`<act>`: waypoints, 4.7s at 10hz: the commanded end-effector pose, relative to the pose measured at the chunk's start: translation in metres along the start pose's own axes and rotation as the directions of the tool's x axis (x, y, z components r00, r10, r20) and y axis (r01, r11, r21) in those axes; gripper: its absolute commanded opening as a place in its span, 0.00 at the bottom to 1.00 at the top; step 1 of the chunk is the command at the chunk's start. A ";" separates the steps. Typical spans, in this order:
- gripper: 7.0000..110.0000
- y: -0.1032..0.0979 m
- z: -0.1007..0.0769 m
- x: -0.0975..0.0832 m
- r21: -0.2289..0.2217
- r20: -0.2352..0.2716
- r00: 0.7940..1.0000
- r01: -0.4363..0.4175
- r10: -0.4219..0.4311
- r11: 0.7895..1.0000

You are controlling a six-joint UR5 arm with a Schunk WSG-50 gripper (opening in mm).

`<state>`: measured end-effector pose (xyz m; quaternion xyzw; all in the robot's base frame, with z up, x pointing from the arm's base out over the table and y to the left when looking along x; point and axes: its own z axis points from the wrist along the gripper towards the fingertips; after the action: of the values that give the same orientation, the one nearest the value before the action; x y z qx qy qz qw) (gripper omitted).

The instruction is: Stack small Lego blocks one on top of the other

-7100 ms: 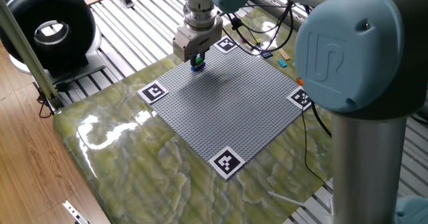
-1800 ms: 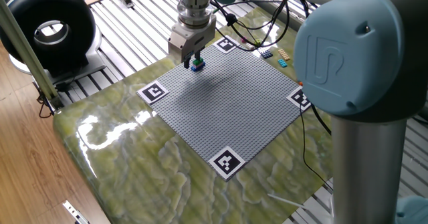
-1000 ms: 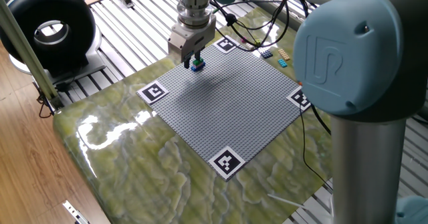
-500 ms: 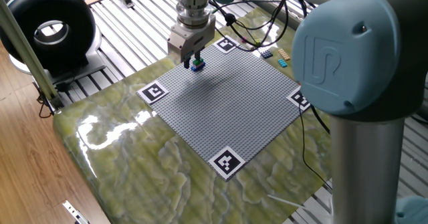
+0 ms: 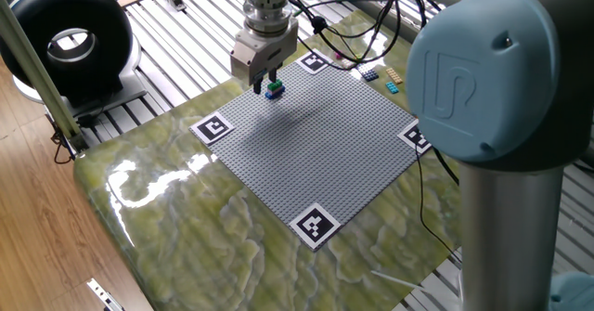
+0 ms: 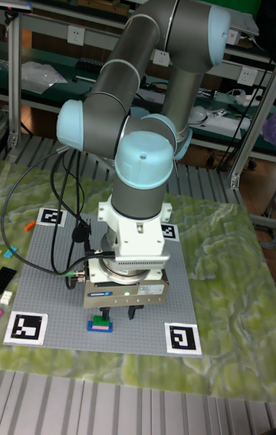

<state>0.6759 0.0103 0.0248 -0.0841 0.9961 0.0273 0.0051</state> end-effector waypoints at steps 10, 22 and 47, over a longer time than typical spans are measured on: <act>0.36 0.009 0.003 -0.005 -0.006 -0.003 1.000 -0.027 0.027 1.000; 0.15 -0.022 -0.029 0.024 0.051 -0.003 0.999 -0.038 0.039 0.998; 0.00 -0.007 -0.036 0.063 -0.142 0.064 0.965 0.263 -0.256 0.954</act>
<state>0.6189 -0.0133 0.0572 -0.1821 0.9786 0.0916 0.0283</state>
